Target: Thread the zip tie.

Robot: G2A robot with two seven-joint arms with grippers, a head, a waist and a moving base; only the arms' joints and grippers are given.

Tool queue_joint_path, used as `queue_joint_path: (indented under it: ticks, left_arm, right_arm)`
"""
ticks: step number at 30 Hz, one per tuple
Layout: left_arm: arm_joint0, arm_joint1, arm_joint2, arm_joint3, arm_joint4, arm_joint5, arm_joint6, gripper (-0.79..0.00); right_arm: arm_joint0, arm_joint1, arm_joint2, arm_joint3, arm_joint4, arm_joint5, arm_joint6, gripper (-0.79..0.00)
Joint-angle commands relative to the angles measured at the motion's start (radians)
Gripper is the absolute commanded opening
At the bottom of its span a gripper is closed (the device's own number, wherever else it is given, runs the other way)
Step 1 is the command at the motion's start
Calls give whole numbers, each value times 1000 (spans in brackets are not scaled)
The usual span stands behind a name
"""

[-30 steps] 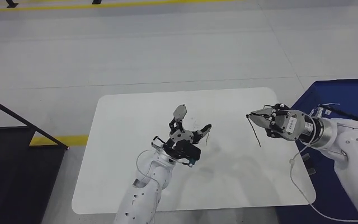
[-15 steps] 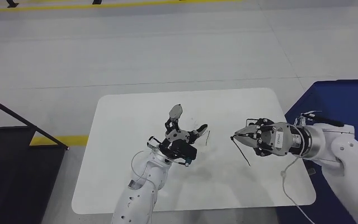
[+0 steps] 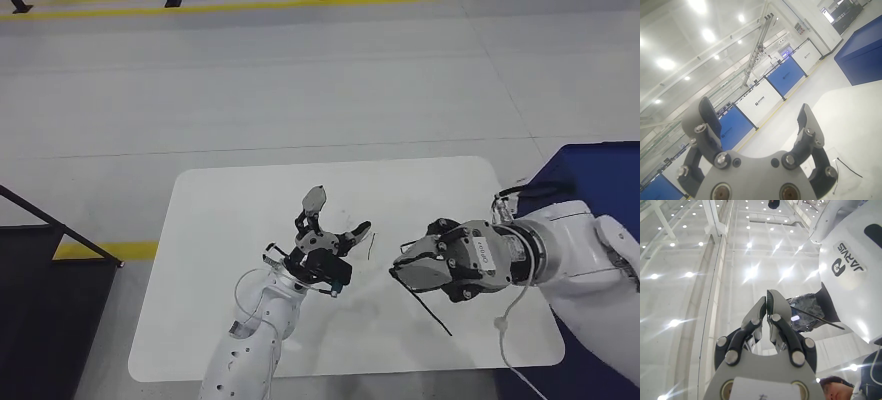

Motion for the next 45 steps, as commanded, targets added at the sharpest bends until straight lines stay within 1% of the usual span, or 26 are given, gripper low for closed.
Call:
queue_joint_path:
  ticks: [1, 3, 4, 6, 8, 10, 11, 13, 15, 17, 23, 24, 25, 27, 28, 30, 33, 35, 37, 40, 43, 45]
  left_arm:
    - [0, 0, 0, 0, 0, 0, 0, 0]
    - [0, 0, 0, 0, 0, 0, 0, 0]
    - [0, 0, 0, 0, 0, 0, 0, 0]
    - [0, 0, 0, 0, 0, 0, 0, 0]
    - [0, 0, 0, 0, 0, 0, 0, 0]
    - [0, 0, 0, 0, 0, 0, 0, 0]
    - [0, 0, 0, 0, 0, 0, 0, 0]
    - [0, 0, 0, 0, 0, 0, 0, 0]
    - [0, 0, 0, 0, 0, 0, 0, 0]
    - [0, 0, 0, 0, 0, 0, 0, 0]
    - [0, 0, 0, 0, 0, 0, 0, 0]
    - [0, 0, 0, 0, 0, 0, 0, 0]
    - [0, 0, 0, 0, 0, 0, 0, 0]
    - [0, 0, 0, 0, 0, 0, 0, 0]
    - [0, 0, 0, 0, 0, 0, 0, 0]
    - [0, 0, 0, 0, 0, 0, 0, 0]
    - [0, 0, 0, 0, 0, 0, 0, 0]
    - [0, 0, 0, 0, 0, 0, 0, 0]
    - [0, 0, 0, 0, 0, 0, 0, 0]
    - [0, 0, 0, 0, 0, 0, 0, 0]
    - [0, 0, 0, 0, 0, 0, 0, 0]
    - [0, 0, 0, 0, 0, 0, 0, 0]
  right_arm:
    - [11, -6, 36, 31, -180, -54, 13, -785]
    - [6, -14, 51, 62, -373, -103, 47, -785]
    - [-6, -20, 39, 84, -442, -110, 77, -785]
    - [-13, -29, 10, 157, -597, -140, 98, -785]
    - [-16, -42, -49, 234, -692, -143, 123, -785]
    - [8, -53, -94, 299, -778, -147, 114, -785]
    - [30, -64, -136, 337, -838, -151, 109, -785]
    - [57, -85, -211, 421, -856, -133, 95, -785]
    - [109, -109, -278, 475, -907, -140, 58, -785]
    - [155, -134, -337, 532, -948, -156, 49, -785]
    - [269, -204, -454, 647, -1032, -214, 65, -785]
    - [282, -215, -469, 663, -1032, -217, 65, -471]
    - [294, -225, -482, 680, -1023, -213, 64, -416]
    - [318, -242, -500, 701, -1035, -225, 51, -416]
    - [324, -247, -506, 705, -1043, -227, 49, 0]
    - [328, -261, -520, 728, -1022, -207, 62, 0]
    - [333, -269, -513, 729, -1027, -202, 76, 0]
    - [324, -267, -490, 718, -1021, -197, 117, 0]
    - [308, -256, -444, 691, -1019, -195, 188, 0]
    - [254, -223, -333, 639, -1115, -288, 288, 0]
    - [151, -184, -202, 601, -1202, -387, 396, 0]
    - [75, -160, -118, 572, -1249, -429, 456, 0]
